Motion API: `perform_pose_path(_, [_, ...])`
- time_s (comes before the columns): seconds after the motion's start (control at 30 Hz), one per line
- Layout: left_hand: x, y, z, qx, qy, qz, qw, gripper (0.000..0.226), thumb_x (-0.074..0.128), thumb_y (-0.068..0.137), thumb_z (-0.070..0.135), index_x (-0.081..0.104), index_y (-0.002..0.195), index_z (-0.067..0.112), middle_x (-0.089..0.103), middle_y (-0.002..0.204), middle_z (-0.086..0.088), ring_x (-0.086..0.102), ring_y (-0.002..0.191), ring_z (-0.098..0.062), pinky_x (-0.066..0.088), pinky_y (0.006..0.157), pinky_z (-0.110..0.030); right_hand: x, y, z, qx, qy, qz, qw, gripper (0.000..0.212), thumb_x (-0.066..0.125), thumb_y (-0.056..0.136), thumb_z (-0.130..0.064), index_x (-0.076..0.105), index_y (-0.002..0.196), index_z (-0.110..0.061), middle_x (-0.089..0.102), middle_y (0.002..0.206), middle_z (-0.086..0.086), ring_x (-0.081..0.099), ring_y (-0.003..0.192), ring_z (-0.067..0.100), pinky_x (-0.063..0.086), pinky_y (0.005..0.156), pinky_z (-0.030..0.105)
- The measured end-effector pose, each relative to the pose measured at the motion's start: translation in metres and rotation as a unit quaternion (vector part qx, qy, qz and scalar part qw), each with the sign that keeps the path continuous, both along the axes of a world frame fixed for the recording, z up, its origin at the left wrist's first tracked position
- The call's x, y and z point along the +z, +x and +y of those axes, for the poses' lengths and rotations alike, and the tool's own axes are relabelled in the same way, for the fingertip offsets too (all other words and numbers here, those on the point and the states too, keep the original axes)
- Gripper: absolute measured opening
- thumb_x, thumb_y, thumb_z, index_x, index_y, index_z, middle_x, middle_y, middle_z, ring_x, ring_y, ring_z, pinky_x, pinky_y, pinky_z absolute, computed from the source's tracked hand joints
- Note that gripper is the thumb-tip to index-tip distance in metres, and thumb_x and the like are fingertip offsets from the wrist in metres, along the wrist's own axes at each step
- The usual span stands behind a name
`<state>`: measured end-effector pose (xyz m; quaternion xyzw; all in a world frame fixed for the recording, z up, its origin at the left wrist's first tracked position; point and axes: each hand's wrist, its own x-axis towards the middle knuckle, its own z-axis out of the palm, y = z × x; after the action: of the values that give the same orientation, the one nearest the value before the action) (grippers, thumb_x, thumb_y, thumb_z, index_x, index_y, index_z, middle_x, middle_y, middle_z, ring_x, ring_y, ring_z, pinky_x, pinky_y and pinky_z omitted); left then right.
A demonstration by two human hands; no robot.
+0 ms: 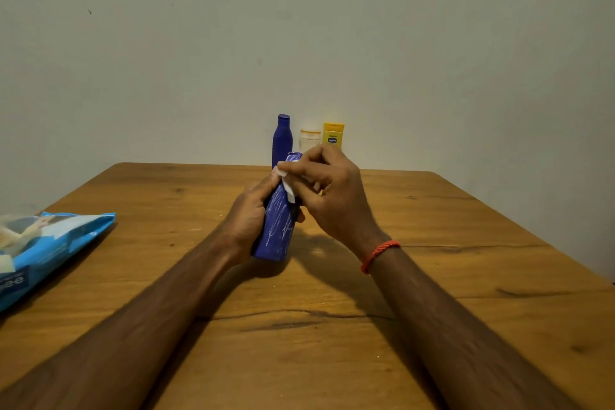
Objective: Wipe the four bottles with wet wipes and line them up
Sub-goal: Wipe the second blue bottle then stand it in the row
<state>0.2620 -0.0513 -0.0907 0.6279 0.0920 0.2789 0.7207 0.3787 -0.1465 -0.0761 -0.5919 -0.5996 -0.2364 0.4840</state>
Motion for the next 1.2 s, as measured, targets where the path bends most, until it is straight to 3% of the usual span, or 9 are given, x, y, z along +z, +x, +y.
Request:
perform_pose_path(0.13, [0.001,0.0,-0.001,0.012,0.013,0.006,1.0,0.039,0.038,0.103,0.041,0.062,0.114,0.013,0.072,0.092,-0.008,0.067,0.077,-0.019,0.054,0.072,-0.033,0.004,0.003,-0.003,-0.025,-0.009,-0.035,0.999,0.025,0.072,0.089,-0.016,0.074,0.113,-0.009,0.055,0.098,-0.004,0.051,0.086,0.002,0.044,0.077,0.005])
perform_pose_path(0.37, [0.004,0.003,-0.004,0.012,0.078,0.002,0.997,0.043,0.036,0.102,0.043,0.061,0.119,0.013,0.074,0.093,-0.005,0.067,0.081,-0.019,0.056,0.076,-0.032,0.005,0.008,-0.003,-0.052,0.101,0.075,0.991,0.024,0.07,0.092,-0.016,0.072,0.114,-0.009,0.062,0.102,0.003,0.064,0.09,0.014,0.061,0.069,0.026])
perform_pose_path(0.43, [0.005,0.001,-0.004,0.019,0.084,0.0,0.996,0.04,0.034,0.103,0.042,0.064,0.112,0.016,0.075,0.089,0.0,0.068,0.079,-0.016,0.057,0.073,-0.029,0.004,0.003,-0.001,-0.032,0.094,0.084,0.991,0.024,0.07,0.091,-0.015,0.072,0.114,-0.008,0.061,0.102,0.003,0.063,0.092,0.013,0.059,0.075,0.021])
perform_pose_path(0.53, [0.004,0.0,-0.003,0.03,0.049,-0.015,0.998,0.039,0.035,0.104,0.04,0.065,0.108,0.016,0.074,0.087,-0.001,0.068,0.078,-0.015,0.057,0.071,-0.028,0.002,-0.006,-0.001,-0.013,0.043,0.039,0.998,0.023,0.072,0.089,-0.015,0.074,0.11,-0.007,0.062,0.098,0.003,0.057,0.088,0.006,0.05,0.079,0.01])
perform_pose_path(0.67, [0.008,-0.002,0.004,-0.004,-0.107,-0.038,0.994,0.049,0.043,0.099,0.049,0.065,0.12,0.01,0.072,0.087,-0.006,0.067,0.076,-0.017,0.056,0.066,-0.029,0.002,-0.014,0.0,0.025,-0.068,-0.028,0.997,0.022,0.077,0.085,-0.019,0.077,0.105,-0.01,0.067,0.091,0.005,0.06,0.081,0.011,0.053,0.076,0.021])
perform_pose_path(0.83, [0.01,-0.006,0.016,-0.006,-0.209,-0.067,0.976,0.058,0.045,0.098,0.056,0.061,0.131,0.01,0.069,0.094,-0.006,0.067,0.078,-0.017,0.059,0.07,-0.033,0.003,-0.023,-0.001,0.093,-0.259,-0.115,0.954,0.021,0.078,0.083,-0.017,0.077,0.104,-0.012,0.07,0.099,0.006,0.054,0.086,0.003,0.036,0.075,0.01])
perform_pose_path(0.9, [0.008,-0.006,0.018,0.002,-0.226,-0.066,0.972,0.059,0.047,0.097,0.056,0.062,0.13,0.011,0.069,0.098,-0.006,0.067,0.079,-0.018,0.059,0.069,-0.033,0.005,-0.022,-0.002,0.095,-0.287,-0.128,0.944,0.022,0.078,0.084,-0.017,0.077,0.105,-0.013,0.07,0.101,0.005,0.053,0.088,0.002,0.033,0.072,0.007])
perform_pose_path(1.07, [0.007,-0.003,0.013,-0.017,-0.245,-0.047,0.968,0.052,0.044,0.098,0.055,0.067,0.117,0.012,0.071,0.088,-0.005,0.069,0.068,-0.017,0.06,0.058,-0.031,0.006,-0.011,-0.004,0.082,-0.176,-0.045,0.98,0.023,0.078,0.083,-0.018,0.076,0.105,-0.01,0.072,0.096,0.006,0.063,0.087,0.008,0.046,0.079,0.008])
perform_pose_path(1.2, [0.004,0.001,0.006,0.027,-0.198,-0.022,0.98,0.043,0.044,0.099,0.051,0.064,0.112,0.016,0.072,0.078,-0.002,0.068,0.06,-0.015,0.058,0.054,-0.028,0.002,-0.004,-0.002,-0.004,-0.054,0.012,0.998,0.025,0.077,0.085,-0.017,0.075,0.108,-0.008,0.068,0.092,0.006,0.059,0.081,0.007,0.047,0.07,0.011])
